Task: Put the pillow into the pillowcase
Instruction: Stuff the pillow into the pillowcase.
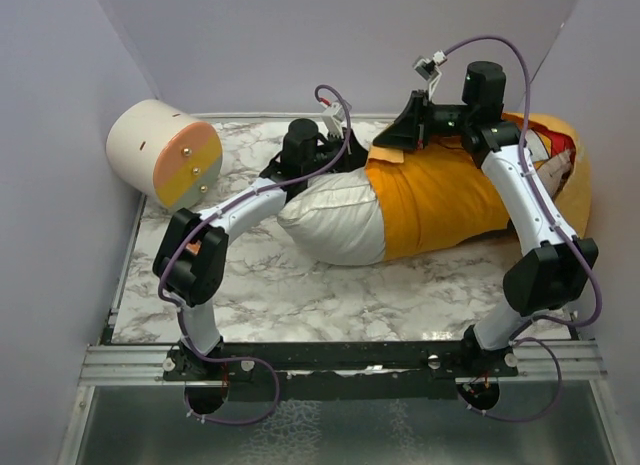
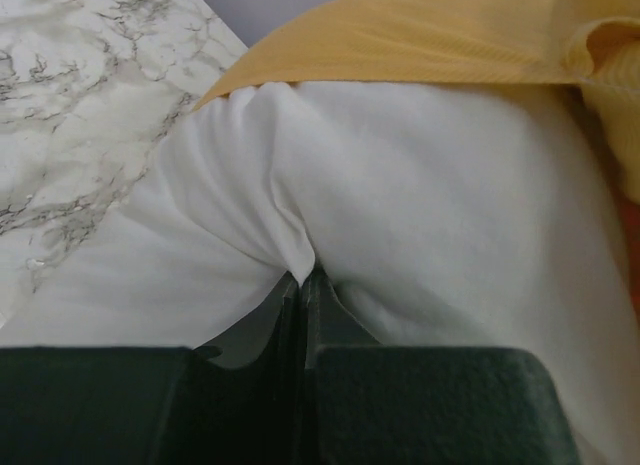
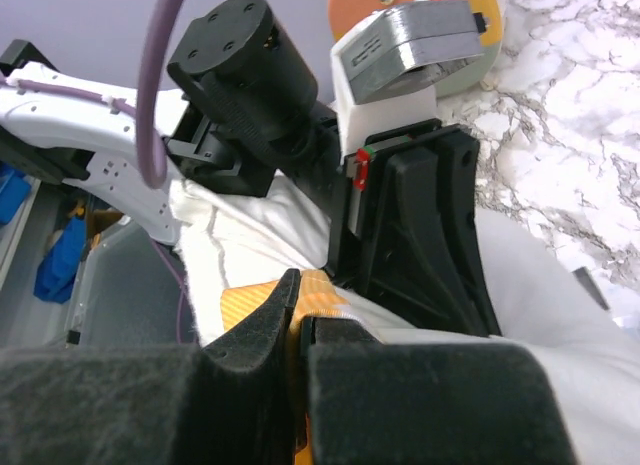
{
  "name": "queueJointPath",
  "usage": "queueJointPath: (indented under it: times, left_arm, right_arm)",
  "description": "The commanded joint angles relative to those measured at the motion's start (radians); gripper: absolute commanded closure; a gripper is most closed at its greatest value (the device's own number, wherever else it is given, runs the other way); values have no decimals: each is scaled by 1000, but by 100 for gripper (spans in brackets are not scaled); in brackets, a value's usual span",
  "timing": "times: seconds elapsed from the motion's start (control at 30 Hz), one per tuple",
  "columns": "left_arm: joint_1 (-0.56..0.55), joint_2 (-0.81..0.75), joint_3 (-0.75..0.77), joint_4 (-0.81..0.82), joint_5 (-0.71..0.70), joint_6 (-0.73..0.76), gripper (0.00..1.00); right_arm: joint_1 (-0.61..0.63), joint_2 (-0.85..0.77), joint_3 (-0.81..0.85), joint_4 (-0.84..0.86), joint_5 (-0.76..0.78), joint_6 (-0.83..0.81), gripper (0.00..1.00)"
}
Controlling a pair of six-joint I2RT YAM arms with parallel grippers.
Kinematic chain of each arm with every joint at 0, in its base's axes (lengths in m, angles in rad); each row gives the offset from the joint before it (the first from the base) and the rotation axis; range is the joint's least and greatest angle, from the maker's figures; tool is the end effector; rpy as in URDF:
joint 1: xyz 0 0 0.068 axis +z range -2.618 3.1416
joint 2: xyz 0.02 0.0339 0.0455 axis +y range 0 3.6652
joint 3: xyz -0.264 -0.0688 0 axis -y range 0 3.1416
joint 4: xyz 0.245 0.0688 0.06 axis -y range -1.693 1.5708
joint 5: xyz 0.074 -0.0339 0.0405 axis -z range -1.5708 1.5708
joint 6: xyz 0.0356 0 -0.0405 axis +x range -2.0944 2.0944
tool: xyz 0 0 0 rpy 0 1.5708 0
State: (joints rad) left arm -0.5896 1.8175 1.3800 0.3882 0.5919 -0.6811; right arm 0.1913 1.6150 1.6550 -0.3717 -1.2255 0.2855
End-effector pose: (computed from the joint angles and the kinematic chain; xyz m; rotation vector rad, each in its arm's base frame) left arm 0.3507 -0.2585 0.3150 0.4269 1.7697 -1.4166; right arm 0.3426 0.1005 0.4190 -0.7825 1.7631 1.4684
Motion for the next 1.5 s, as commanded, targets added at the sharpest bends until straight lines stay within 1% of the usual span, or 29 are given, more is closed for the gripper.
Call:
queueJointPath:
  times: [0.0,0.07,0.17,0.2,0.23,0.27,0.3,0.4,0.43,0.5,0.53,0.6,0.67,0.7,0.77,0.83,0.87,0.9,0.97,1.03,1.13,1.17,1.23,1.3,1.37,1.47]
  left_arm:
    - [-109,-37,-34,14,94,-23,100]
    - [-102,-48,-58,12,84,-16,100]
    - [-74,-46,-64,10,80,-19,100]
    - [-56,-42,-64,5,80,-20,99]
    - [-36,-41,-63,-7,80,-17,95]
    - [-6,-45,-57,-37,76,-1,90]
    - [29,-57,-46,-87,57,29,83]
    - [130,-151,-30,-287,-71,158,53]
    - [163,-195,-30,-320,-121,189,43]
    - [213,-295,-49,-355,-197,248,27]
    - [235,-345,-66,-370,-227,272,22]
    - [274,-449,-113,-384,-256,317,16]
    - [295,-582,-177,-373,-215,364,14]
    - [296,-633,-215,-356,-168,393,14]
    - [296,-731,-298,-305,-27,414,14]
    - [275,-815,-384,-259,75,421,14]
    - [243,-851,-424,-262,76,453,14]
    - [194,-889,-461,-280,42,510,14]
    - [76,-957,-525,-323,-48,674,13]
    - [-28,-985,-550,-358,-108,793,11]
    - [-134,-932,-481,-457,-186,894,11]
    - [-163,-901,-451,-500,-262,927,11]
    - [-207,-829,-395,-588,-395,1010,11]
    - [-225,-766,-347,-665,-510,1050,11]
    - [-232,-719,-319,-691,-563,1073,11]
    - [-232,-674,-314,-660,-578,1080,13]
  right_arm:
    - [51,54,106,130,47,-49,99]
    - [51,57,79,119,62,-82,99]
    - [51,45,-12,118,66,-125,99]
    - [51,38,-50,115,69,-149,98]
    - [49,27,-86,104,85,-178,97]
    - [46,13,-124,100,103,-199,95]
    - [41,0,-165,106,118,-208,94]
    - [6,-33,-262,149,114,-198,94]
    - [-5,-37,-274,159,108,-192,94]
    - [-19,-38,-283,171,100,-181,94]
    - [-23,-37,-283,176,95,-176,94]
    - [-28,-29,-279,180,88,-168,94]
    - [-29,-20,-272,182,79,-160,94]
    - [-29,-15,-270,182,75,-158,94]
    - [-29,-8,-264,180,71,-155,94]
    - [-29,-2,-260,176,68,-155,94]
    - [-29,1,-257,175,66,-155,94]
    - [-29,3,-254,173,65,-154,94]
    - [-29,10,-251,169,63,-151,94]
    - [-29,15,-248,167,61,-148,94]
    - [-29,18,-250,161,60,-147,94]
    - [-29,16,-250,159,61,-150,94]
    - [-29,11,-256,150,65,-161,94]
    - [-29,1,-264,142,67,-176,94]
    - [-29,-7,-272,133,68,-190,94]
    - [-29,-8,-270,122,66,-208,94]
